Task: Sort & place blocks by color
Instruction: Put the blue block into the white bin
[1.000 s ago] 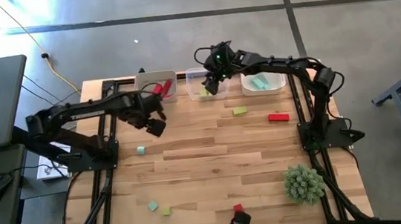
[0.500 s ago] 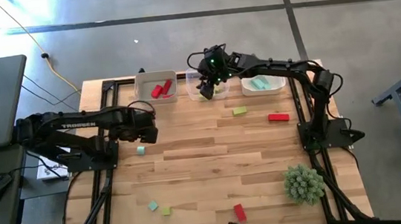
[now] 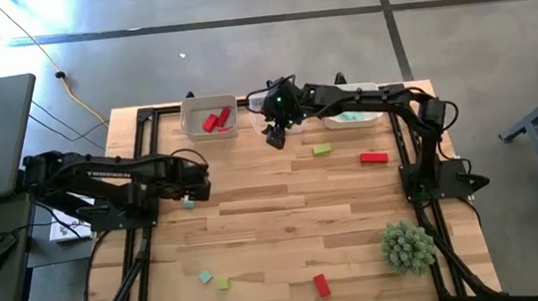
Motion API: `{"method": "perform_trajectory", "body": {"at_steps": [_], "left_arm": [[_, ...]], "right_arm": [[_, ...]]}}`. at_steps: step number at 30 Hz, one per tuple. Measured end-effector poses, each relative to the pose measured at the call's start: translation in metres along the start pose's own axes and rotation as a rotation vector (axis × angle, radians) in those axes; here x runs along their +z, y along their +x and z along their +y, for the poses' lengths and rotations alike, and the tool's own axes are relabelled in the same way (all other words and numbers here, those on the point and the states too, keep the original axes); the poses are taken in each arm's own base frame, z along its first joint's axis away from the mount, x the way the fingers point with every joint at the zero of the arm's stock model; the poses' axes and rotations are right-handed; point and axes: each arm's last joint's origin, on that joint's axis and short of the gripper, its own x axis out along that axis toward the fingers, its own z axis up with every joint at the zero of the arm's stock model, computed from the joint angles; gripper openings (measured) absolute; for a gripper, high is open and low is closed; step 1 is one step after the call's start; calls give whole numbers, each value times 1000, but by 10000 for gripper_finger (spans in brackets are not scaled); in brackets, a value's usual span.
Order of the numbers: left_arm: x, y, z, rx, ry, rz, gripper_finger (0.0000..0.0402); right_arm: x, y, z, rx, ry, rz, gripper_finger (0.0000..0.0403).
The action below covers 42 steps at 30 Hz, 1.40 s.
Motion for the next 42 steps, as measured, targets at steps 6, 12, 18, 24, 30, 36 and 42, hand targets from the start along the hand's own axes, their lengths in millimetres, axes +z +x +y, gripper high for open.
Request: {"method": "perform_trajectory", "body": {"at_steps": [6,12,18,24,30,36,42], "left_arm": [[-4,11,4,7,-13,-1,211],[-4,21,-1,-81,-17,-6,211],[-5,23,0,-72,-17,-6,211],[-5,23,-1,-79,-13,-10,211],[-4,19,-3,-92,4,-14,211],[-5,20,1,-49,6,-19,211],[-5,20,2,-38,1,-19,211]], "right_arm": [[0,0,2,3,-3,0,197],[0,0,1,2,-4,0,197],[0,0,1,-26,-5,1,197],[0,0,0,-26,-4,1,197],[0,0,-1,-28,-13,0,197],[0,0,-3,-32,-7,0,197],[0,0,-5,-35,-3,0,197]]}}
